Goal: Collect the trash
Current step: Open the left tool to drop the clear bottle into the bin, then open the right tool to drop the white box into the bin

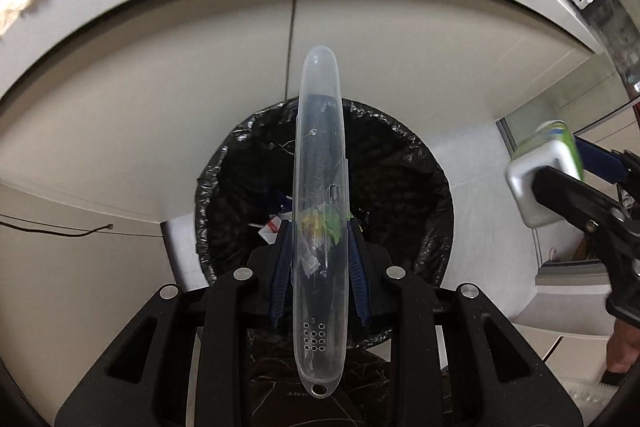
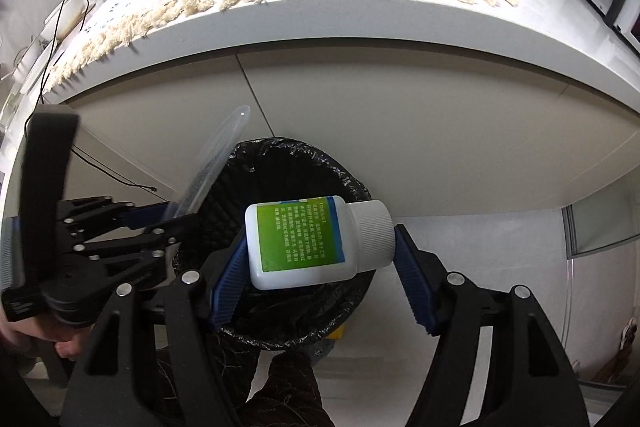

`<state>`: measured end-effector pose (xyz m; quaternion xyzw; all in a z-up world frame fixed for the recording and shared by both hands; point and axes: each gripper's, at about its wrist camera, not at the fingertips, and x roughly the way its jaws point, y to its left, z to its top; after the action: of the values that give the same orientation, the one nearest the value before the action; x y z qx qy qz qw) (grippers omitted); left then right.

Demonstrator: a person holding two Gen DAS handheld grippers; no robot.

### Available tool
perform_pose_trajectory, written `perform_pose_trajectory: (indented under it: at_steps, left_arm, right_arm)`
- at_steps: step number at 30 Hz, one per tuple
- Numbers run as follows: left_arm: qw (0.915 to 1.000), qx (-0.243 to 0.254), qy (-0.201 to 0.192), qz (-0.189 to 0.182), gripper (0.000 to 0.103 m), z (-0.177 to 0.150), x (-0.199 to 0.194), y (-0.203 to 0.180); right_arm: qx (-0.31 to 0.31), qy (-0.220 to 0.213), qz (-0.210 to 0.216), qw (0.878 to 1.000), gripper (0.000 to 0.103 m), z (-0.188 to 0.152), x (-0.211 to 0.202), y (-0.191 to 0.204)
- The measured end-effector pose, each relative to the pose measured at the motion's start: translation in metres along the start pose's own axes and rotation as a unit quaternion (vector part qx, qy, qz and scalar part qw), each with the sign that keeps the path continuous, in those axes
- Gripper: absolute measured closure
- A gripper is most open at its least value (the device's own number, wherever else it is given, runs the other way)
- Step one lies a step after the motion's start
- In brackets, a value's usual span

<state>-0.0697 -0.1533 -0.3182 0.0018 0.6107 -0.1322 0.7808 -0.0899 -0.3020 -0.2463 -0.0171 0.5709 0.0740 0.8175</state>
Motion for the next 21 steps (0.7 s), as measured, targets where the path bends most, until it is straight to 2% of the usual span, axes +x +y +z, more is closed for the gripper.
perform_pose_trajectory:
  at_steps: [6,7,10,12,13,16,21]
  left_arm:
    - [0.9999,0.007,-0.008,0.0,0.075,0.002,0.003,-0.01]
    - [0.9999,0.002,-0.011,-0.002,0.072,0.003,0.003,-0.01]
    - [0.9997,-0.014,-0.02,-0.002,0.052,0.005,-0.002,-0.006]
    - [0.9994,-0.022,-0.027,-0.005,0.048,0.005,-0.008,-0.002]
    - [0.9992,-0.027,-0.028,-0.002,0.04,0.005,-0.01,0.0]
    - [0.9986,-0.037,-0.037,0.005,0.035,0.004,-0.018,0.008]
    - [0.996,-0.068,-0.056,0.016,0.017,-0.002,-0.033,0.025]
  right_arm:
    - [0.004,0.01,-0.006,1.0,0.038,-0.004,0.001,-0.004]
    - [0.005,0.011,-0.006,1.0,0.038,-0.005,0.002,-0.005]
    - [0.008,0.015,-0.008,1.0,0.038,-0.005,0.004,-0.006]
    - [0.009,0.018,-0.006,1.0,0.038,-0.004,0.007,-0.005]
    - [0.009,0.019,-0.004,1.0,0.037,-0.002,0.009,-0.003]
    - [0.005,0.023,-0.003,1.0,0.037,0.0,0.015,0.001]
    - [-0.01,0.027,0.002,1.0,0.037,0.008,0.031,0.014]
